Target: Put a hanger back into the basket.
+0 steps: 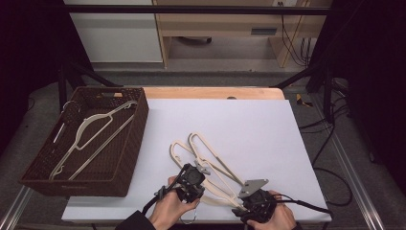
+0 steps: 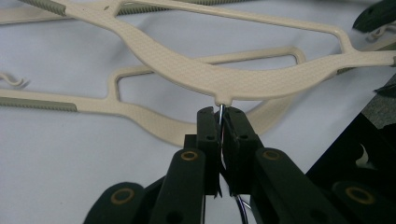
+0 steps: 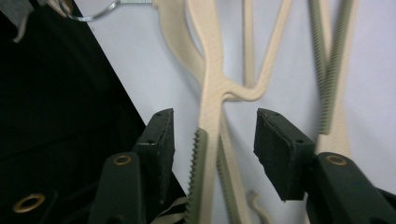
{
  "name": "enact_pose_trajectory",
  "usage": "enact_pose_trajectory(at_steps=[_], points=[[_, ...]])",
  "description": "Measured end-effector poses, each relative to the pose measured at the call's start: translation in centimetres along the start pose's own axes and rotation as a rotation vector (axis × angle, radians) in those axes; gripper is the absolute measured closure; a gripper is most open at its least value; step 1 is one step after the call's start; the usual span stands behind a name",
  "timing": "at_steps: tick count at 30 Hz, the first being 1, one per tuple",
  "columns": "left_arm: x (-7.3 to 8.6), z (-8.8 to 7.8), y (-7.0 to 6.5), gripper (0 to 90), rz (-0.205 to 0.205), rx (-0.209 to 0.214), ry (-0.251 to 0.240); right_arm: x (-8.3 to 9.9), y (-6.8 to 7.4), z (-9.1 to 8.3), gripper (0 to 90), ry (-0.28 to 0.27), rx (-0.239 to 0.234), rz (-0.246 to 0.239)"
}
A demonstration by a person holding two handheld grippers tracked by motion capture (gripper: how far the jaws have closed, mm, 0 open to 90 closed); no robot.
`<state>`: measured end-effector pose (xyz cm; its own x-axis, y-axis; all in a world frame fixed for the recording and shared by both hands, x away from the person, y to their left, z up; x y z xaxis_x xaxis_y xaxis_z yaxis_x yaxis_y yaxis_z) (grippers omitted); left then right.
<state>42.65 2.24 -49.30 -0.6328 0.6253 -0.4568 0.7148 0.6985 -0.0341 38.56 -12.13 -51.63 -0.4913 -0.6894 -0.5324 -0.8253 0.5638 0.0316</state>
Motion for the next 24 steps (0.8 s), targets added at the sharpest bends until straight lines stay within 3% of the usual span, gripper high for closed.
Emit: enact_pose_trajectory(at_steps=[1,2,3,4,5,8,11,13,15,16,21,24], points=[[0.0,-0.1,0.0,85.4,0.000,0.003,0.001,0.3,-0.1,0.4,57.9,0.030,0.023,-0.012],[0.0,-0.2,0.1,85.4,0.004,0.006,0.006,0.3,-0.1,0.4,57.9,0.030,0.023,-0.012],[0.0,-0.2,0.1,85.3,0.001,0.009,0.007,0.5,-0.1,0.4,69.1,0.048,0.015,-0.016],[0.0,-0.2,0.2,85.3,0.000,0.007,0.008,0.5,-0.1,0.4,69.1,0.048,0.015,-0.016],[0.0,-0.2,0.2,85.2,-0.008,0.008,0.003,0.3,0.0,0.3,76.1,0.035,0.011,-0.019],[-0.1,-0.3,0.1,84.6,-0.014,0.043,-0.001,0.1,-0.1,-0.1,78.1,0.019,0.012,-0.009],[-0.4,-0.5,-0.2,79.1,-0.007,0.090,-0.026,0.2,-0.6,-0.6,79.3,0.024,0.052,-0.018],[-0.9,-1.2,-0.4,73.1,0.013,0.148,-0.076,0.2,-0.8,-0.7,79.4,0.016,0.055,-0.026],[-1.5,-2.0,-0.6,61.6,0.018,0.177,-0.142,0.0,-1.1,-1.0,79.5,0.006,0.057,-0.045],[-1.8,-2.5,-0.5,61.6,0.038,0.181,-0.180,0.0,-1.1,-1.0,79.5,0.006,0.057,-0.045],[-3.1,-5.7,0.2,42.6,0.066,0.227,-0.364,-0.4,-1.7,-1.6,79.7,-0.020,0.061,-0.046],[-3.5,-7.5,1.2,33.2,0.106,0.221,-0.457,-0.7,-2.1,-2.2,79.8,-0.040,0.052,-0.056]])
Point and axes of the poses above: each handheld gripper's, and its own axes: z roughly forward along the jaws, x roughly out of its underside, y roughly to its left, the point moved 9 cm from there along z, roughly forward along the jaws, and after that the axes turned 1 degree about -x, right-handed, at the moved point
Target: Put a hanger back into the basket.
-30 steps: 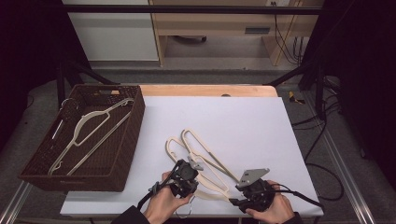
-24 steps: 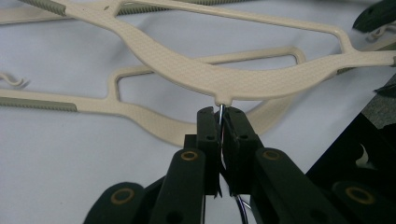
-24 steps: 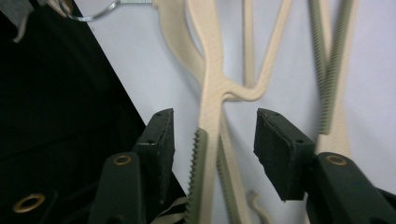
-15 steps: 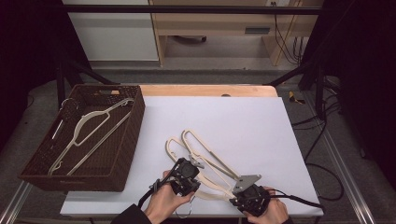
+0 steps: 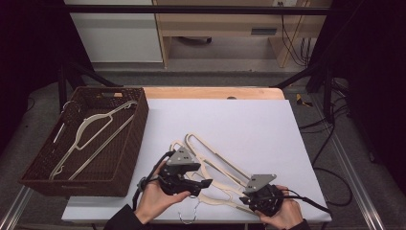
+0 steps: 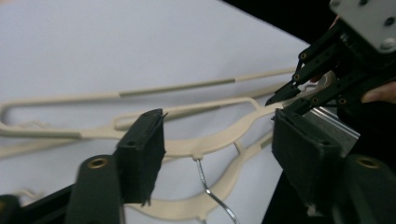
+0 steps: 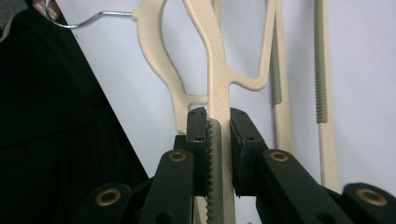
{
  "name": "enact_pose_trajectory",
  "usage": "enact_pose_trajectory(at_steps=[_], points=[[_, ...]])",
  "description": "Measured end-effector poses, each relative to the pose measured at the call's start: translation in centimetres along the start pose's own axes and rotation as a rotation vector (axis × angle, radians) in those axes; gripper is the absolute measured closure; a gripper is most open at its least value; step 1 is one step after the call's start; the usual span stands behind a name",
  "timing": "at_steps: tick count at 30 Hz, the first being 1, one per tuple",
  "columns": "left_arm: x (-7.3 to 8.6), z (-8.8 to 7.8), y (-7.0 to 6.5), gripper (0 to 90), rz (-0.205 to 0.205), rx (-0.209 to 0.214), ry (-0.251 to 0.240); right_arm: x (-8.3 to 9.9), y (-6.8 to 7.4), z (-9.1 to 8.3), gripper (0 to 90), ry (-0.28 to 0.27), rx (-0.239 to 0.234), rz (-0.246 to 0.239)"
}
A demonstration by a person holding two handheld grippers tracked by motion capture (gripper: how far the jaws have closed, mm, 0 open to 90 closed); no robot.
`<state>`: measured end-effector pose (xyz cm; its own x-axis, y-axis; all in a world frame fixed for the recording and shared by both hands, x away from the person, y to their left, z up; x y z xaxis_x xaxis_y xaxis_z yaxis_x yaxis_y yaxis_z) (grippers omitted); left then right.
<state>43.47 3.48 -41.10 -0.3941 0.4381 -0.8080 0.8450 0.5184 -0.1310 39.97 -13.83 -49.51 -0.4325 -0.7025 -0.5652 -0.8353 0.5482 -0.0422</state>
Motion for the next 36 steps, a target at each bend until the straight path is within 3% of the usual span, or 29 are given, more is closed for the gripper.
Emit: enact_pose_trajectory(at_steps=[3,9,13,17,20,21,24,26,30,32,34,35,36], points=[[-0.6,-1.4,0.8,22.2,0.074,-0.010,-0.060,-0.4,-0.6,-0.5,79.9,-0.021,-0.010,0.003],[-0.6,-3.0,2.8,14.4,0.183,-0.054,-0.115,-0.6,-1.1,-1.1,80.1,-0.041,-0.029,0.020],[0.3,-3.8,5.2,12.7,0.219,-0.090,-0.122,-0.7,-1.5,-1.6,80.2,-0.048,-0.045,0.026],[1.0,-3.9,6.1,10.9,0.229,-0.089,-0.112,-1.0,-1.7,-1.9,80.2,-0.071,-0.063,0.033],[1.8,-3.5,6.6,9.3,0.259,-0.096,-0.076,-1.1,-1.8,-2.1,80.3,-0.081,-0.071,0.030],[2.2,-3.1,6.8,9.3,0.289,-0.090,-0.052,-1.1,-1.9,-2.2,80.3,-0.083,-0.070,0.034],[2.5,-2.5,6.8,7.8,0.309,-0.087,-0.028,-1.2,-1.9,-2.5,80.4,-0.094,-0.078,0.032],[2.9,-1.4,6.8,7.4,0.350,-0.081,0.007,-1.2,-2.0,-2.7,80.4,-0.095,-0.079,0.033],[3.0,-0.1,6.7,7.6,0.383,-0.069,0.025,-1.3,-2.2,-2.8,80.5,-0.110,-0.089,0.024],[2.9,1.4,6.7,8.5,0.425,-0.062,0.035,-1.3,-2.2,-3.0,80.5,-0.110,-0.090,0.030],[2.9,1.9,6.7,9.6,0.438,-0.062,0.039,-1.3,-2.3,-3.1,80.5,-0.113,-0.095,0.019],[2.7,2.8,6.7,10.0,0.469,-0.061,0.047,-1.2,-2.2,-3.1,80.5,-0.118,-0.102,0.030],[2.7,2.8,6.7,10.4,0.469,-0.061,0.047,-1.2,-2.2,-3.1,80.5,-0.121,-0.105,0.027]])
Point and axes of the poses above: each handheld gripper's, and its own axes: z roughly forward along the jaws, x roughly out of its underside, y roughly to its left, the point moved 9 cm from there along z, roughly forward along the jaws, and after that the axes turned 1 degree about -x, right-handed, at the moved point
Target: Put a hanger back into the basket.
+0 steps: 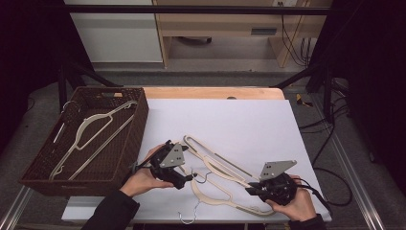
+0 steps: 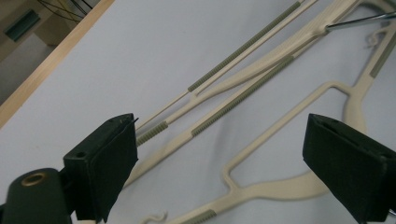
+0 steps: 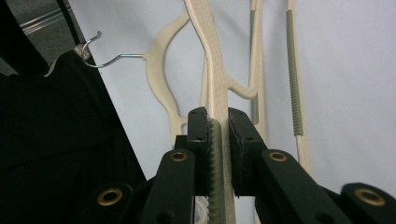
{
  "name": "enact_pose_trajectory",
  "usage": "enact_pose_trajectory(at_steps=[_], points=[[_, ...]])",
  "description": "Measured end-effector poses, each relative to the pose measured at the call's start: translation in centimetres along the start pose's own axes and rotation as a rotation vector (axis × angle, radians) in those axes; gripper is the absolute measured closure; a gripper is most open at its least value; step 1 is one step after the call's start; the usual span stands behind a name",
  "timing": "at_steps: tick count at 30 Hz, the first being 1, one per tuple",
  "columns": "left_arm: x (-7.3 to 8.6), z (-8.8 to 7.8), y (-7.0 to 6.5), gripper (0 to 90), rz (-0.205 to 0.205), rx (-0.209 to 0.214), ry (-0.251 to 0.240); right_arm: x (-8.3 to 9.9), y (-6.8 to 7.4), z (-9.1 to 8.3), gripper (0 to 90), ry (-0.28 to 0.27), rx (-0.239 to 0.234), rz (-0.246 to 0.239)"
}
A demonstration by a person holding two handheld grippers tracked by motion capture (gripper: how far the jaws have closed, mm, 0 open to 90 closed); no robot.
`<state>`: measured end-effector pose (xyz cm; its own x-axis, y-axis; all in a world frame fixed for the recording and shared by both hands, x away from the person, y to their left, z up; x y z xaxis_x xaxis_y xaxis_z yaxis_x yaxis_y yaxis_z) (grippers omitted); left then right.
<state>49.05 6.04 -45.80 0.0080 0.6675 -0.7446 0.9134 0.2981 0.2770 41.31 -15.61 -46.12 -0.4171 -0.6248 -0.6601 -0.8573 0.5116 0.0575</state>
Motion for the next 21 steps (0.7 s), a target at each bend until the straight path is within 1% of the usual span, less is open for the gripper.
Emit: enact_pose_trajectory(at_steps=[1,2,3,4,5,6,7,8,9,10,11,12,13,14,15,16,17,18,19,20,21], points=[[-0.2,0.8,0.0,11.4,0.024,0.008,0.001,0.0,0.0,0.0,80.5,-0.005,-0.003,0.002],[-0.3,1.2,0.0,11.8,0.037,0.011,0.000,0.1,0.0,-0.1,80.5,0.000,-0.003,-0.002],[-0.5,1.6,-0.1,12.0,0.049,0.015,-0.002,0.2,0.0,-0.1,80.5,0.005,-0.002,0.001],[-0.5,1.6,-0.1,12.8,0.049,0.015,-0.002,0.2,0.0,-0.1,80.5,0.005,-0.002,0.001],[-0.6,2.2,-0.1,13.5,0.081,0.016,-0.005,0.2,-0.1,-0.3,80.6,0.006,-0.006,-0.002],[-0.7,2.5,-0.2,14.9,0.092,0.016,-0.007,0.2,0.0,-0.3,80.5,0.000,-0.012,0.004],[-0.9,2.8,-0.1,16.2,0.105,0.013,-0.013,0.2,0.0,-0.3,80.5,-0.001,-0.008,-0.002],[-0.9,2.8,-0.1,17.9,0.105,0.013,-0.013,0.2,0.0,-0.3,80.5,0.003,-0.012,-0.007],[-1.0,3.3,0.0,20.7,0.133,0.008,-0.017,0.3,0.0,-0.3,80.5,0.007,-0.010,-0.010],[-1.0,3.3,0.0,22.8,0.133,0.008,-0.017,0.3,0.0,-0.2,80.5,0.009,-0.008,-0.010],[-1.1,3.8,0.1,25.2,0.147,0.017,-0.030,0.3,0.0,-0.2,80.5,0.008,-0.014,-0.006],[-1.1,3.8,0.1,27.6,0.147,0.017,-0.030,0.3,0.0,-0.2,80.5,0.008,-0.014,-0.006],[-1.2,4.3,0.2,31.7,0.164,0.029,-0.040,0.4,0.1,-0.2,80.5,0.013,-0.016,-0.010],[-1.1,4.5,0.2,35.0,0.172,0.038,-0.043,0.4,0.1,-0.2,80.5,0.006,-0.022,-0.006],[-1.1,4.5,0.2,38.3,0.172,0.038,-0.043,0.4,0.1,-0.2,80.5,0.003,-0.019,-0.008],[-0.9,4.8,0.1,41.3,0.204,0.054,-0.033,0.4,0.1,-0.2,80.5,0.007,-0.017,-0.013],[-0.9,4.8,0.1,44.2,0.204,0.054,-0.033,0.4,0.1,-0.2,80.5,0.007,-0.017,-0.013],[-0.8,5.0,-0.2,44.2,0.207,0.063,-0.038,0.5,0.1,-0.2,80.5,0.009,-0.019,-0.015],[-0.6,5.0,-0.2,52.0,0.249,0.057,-0.026,0.6,0.0,-0.2,80.4,0.012,-0.018,-0.010],[-0.7,5.0,-0.3,56.0,0.250,0.062,-0.036,0.6,0.0,-0.2,80.4,0.012,-0.019,-0.010],[-0.8,5.0,-0.3,59.7,0.260,0.061,-0.040,0.6,0.0,-0.2,80.4,0.012,-0.019,-0.012]])
Point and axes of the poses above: each handheld gripper's, and its own axes: z roughly forward along the jaws, x roughly out of its underside, y roughly to its left, the point moved 9 cm from there along z, roughly forward along the jaws, and after that the axes turned 1 degree about -x, right-handed, at the moved point
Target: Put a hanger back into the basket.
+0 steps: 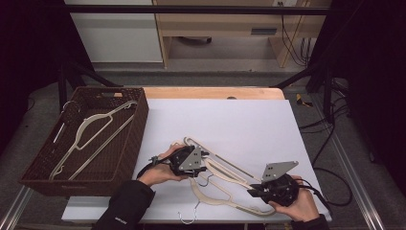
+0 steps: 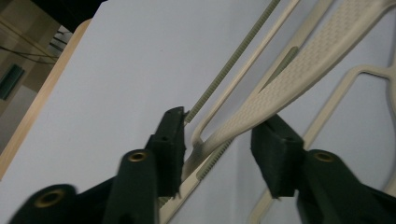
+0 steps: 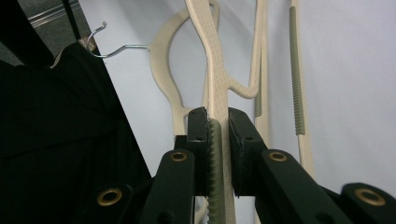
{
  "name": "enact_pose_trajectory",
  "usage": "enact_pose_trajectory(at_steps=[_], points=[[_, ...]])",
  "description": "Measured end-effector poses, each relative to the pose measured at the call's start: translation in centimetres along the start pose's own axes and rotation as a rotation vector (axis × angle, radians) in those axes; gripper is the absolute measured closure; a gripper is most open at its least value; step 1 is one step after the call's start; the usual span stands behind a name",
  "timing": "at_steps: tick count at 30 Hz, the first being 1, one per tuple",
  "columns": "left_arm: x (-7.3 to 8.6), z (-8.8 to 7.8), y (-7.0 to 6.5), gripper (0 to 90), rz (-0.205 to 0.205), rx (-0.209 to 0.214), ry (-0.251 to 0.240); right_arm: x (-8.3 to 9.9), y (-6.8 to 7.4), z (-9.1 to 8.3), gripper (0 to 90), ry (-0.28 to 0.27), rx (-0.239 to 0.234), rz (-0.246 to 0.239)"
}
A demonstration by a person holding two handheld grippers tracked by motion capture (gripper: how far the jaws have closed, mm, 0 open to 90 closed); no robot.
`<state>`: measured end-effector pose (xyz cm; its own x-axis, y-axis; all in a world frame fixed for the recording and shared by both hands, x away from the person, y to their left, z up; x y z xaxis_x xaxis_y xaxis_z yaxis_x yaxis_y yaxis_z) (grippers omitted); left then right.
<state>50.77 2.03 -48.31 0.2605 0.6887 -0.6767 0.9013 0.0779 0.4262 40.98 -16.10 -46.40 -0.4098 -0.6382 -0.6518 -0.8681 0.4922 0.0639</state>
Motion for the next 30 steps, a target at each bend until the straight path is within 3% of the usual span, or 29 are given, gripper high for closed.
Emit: enact_pose_trajectory(at_steps=[3,4,5,6,11,13,15,16,17,18,22,30], points=[[-0.3,0.0,-0.2,69.0,-0.004,-0.003,-0.020,0.1,0.0,-0.1,80.5,0.003,-0.006,-0.011],[-0.2,-0.1,-0.1,69.0,0.017,-0.006,-0.012,0.1,0.0,-0.1,80.5,0.003,-0.006,-0.011],[-0.4,-0.1,-0.3,69.9,0.010,-0.008,-0.021,0.0,0.0,-0.1,80.4,-0.002,-0.006,-0.002],[-0.4,-0.3,-0.3,71.5,0.038,-0.014,-0.016,0.1,0.0,-0.3,80.4,0.007,-0.005,-0.015],[-0.8,-0.5,-0.4,74.2,0.036,-0.020,-0.038,0.1,-0.2,-0.5,80.3,-0.006,0.001,-0.016],[-0.9,-0.7,-0.3,74.9,0.049,-0.023,-0.034,0.1,-0.4,-0.6,80.1,-0.025,0.012,-0.038],[-1.1,-0.7,-0.4,75.8,0.046,-0.024,-0.042,0.1,-0.6,-0.8,79.3,-0.028,0.029,-0.034],[-1.3,-0.8,-0.3,76.6,0.052,-0.036,-0.040,0.2,-1.2,-1.1,75.9,-0.028,0.072,-0.037],[-1.3,-0.8,-0.3,77.1,0.052,-0.036,-0.040,0.2,-1.2,-1.1,75.9,-0.028,0.072,-0.037],[-1.4,-0.9,-0.4,77.7,0.053,-0.037,-0.041,0.3,-1.7,-1.2,70.8,-0.041,0.109,-0.057],[-1.9,-1.2,-0.4,78.9,0.072,-0.042,-0.031,0.3,-2.2,-1.3,68.7,-0.052,0.141,-0.039],[-3.1,-1.3,-0.4,84.2,0.102,-0.081,-0.022,-0.4,-3.8,-2.2,52.2,-0.156,0.248,-0.031]])
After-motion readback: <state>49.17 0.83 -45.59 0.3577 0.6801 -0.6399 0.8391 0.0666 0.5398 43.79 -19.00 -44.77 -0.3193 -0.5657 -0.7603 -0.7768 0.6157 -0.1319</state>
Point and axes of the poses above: each handheld gripper's, and its own axes: z roughly forward along the jaws, x roughly out of its underside, y roughly to its left, the point moved 9 cm from there along z, roughly forward along the jaws, and after that the axes turned 1 degree about -x, right-handed, at the moved point
